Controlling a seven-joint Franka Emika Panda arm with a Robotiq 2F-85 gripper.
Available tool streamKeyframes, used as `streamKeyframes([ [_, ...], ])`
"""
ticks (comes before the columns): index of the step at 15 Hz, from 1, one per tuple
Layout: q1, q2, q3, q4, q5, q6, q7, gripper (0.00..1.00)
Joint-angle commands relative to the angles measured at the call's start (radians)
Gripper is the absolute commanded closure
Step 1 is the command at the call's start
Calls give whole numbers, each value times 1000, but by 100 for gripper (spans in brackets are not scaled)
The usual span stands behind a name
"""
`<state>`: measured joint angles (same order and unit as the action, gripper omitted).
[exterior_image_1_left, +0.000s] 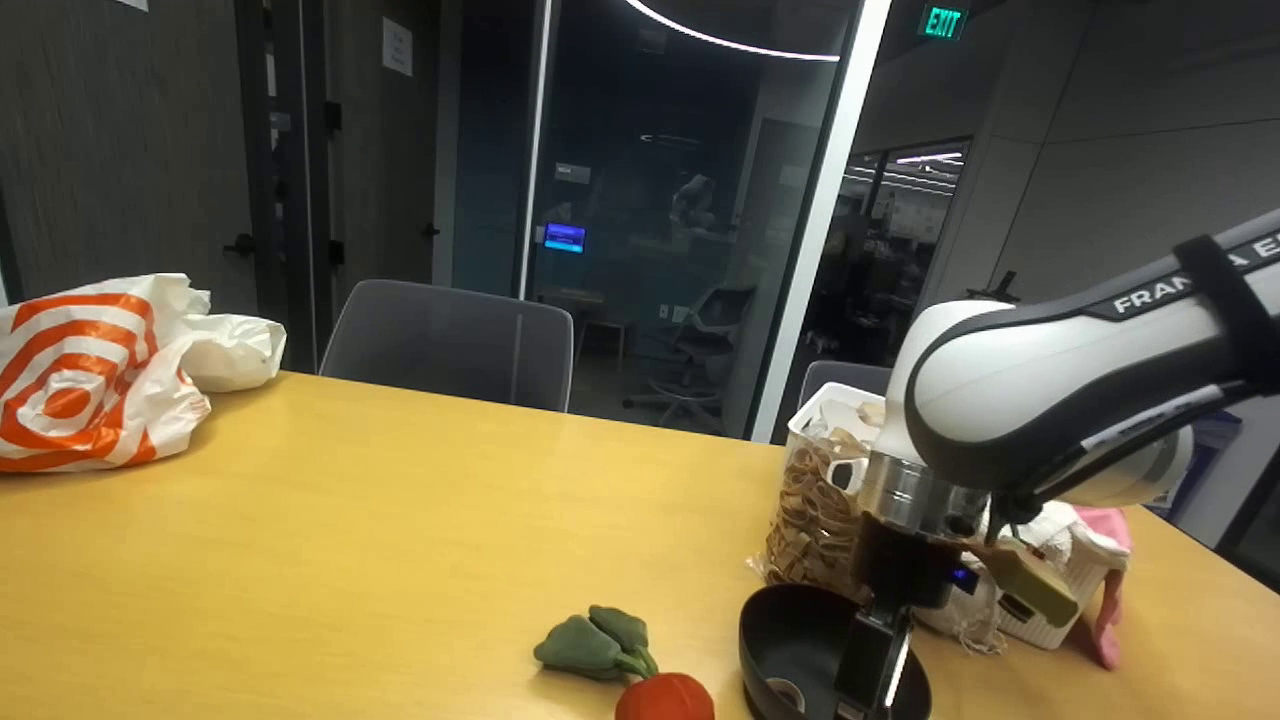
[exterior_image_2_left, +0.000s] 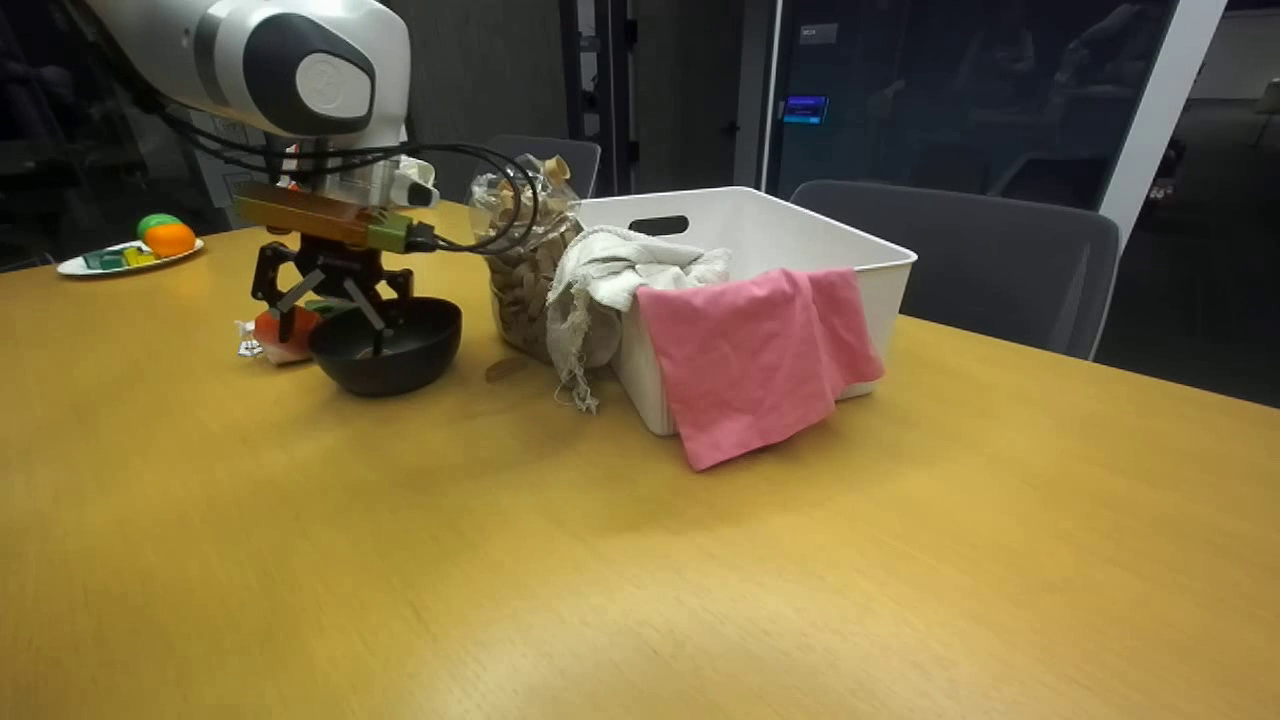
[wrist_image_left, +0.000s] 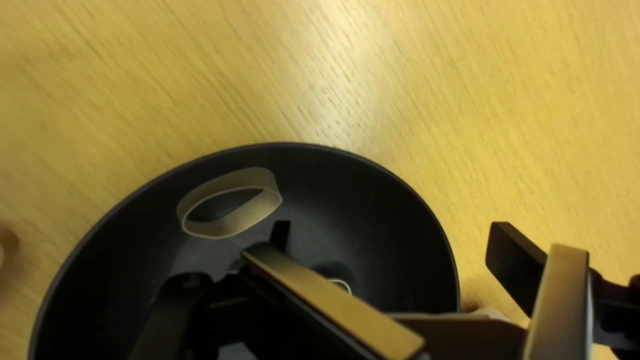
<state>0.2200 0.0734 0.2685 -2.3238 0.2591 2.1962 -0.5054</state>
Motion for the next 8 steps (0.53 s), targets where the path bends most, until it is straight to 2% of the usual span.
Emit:
streamKeyframes([
  [1, 11, -55, 5, -41, -2, 58, 19, 0],
  [3, 5, -65, -2, -26, 26, 13, 12, 0],
  [8, -8, -68, -27, -2, 180, -73, 20, 0],
])
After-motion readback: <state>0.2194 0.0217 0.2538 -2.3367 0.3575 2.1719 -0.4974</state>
